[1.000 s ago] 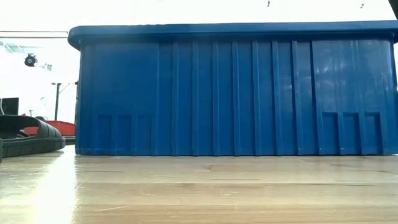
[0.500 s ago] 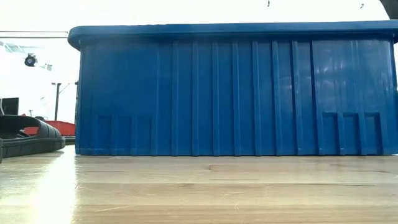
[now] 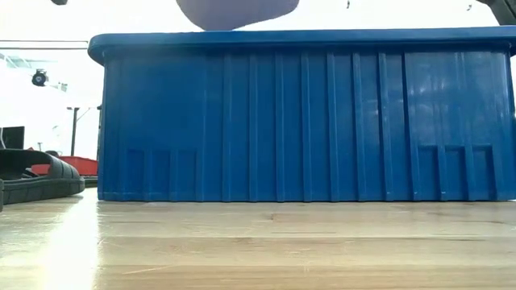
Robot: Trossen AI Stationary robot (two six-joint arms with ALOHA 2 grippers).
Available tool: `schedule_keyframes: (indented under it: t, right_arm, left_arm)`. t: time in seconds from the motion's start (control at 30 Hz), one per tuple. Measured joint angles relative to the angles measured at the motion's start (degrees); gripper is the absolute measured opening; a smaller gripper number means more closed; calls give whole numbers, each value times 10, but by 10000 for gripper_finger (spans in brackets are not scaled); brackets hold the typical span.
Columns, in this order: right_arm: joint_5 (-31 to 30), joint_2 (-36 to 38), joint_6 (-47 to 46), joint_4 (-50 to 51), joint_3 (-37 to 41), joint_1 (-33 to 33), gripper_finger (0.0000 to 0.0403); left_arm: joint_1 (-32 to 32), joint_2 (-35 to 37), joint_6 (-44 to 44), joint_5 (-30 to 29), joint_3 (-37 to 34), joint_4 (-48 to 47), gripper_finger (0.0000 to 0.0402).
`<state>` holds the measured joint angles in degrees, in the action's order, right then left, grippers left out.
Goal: Pick and place slides into bin
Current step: Put the pink slide into the blue container
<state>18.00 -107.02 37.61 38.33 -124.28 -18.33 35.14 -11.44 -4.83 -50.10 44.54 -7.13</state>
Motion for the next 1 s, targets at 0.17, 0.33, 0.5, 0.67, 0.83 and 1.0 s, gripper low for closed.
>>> schedule_keyframes:
  t: [0.17,0.33,0.5,0.67,0.83,1.0]
  right_arm:
    - [2,0,52,-26,55,0,9]
    - [0,0,111,-44,107,0,9]
    - [0,0,175,-44,175,-9,9]
    - [4,0,207,-74,246,-13,8]
    - [43,0,222,-123,304,-4,8]
    - [64,0,235,-168,346,2,8]
  left_arm:
    - [0,49,5,-20,-20,3,226]
    - [0,74,15,-86,-32,6,226]
    - [0,89,15,-155,-31,7,226]
    - [0,95,15,-222,-29,25,226]
    - [0,89,15,-242,-29,33,226]
    - [0,77,15,-269,-29,54,226]
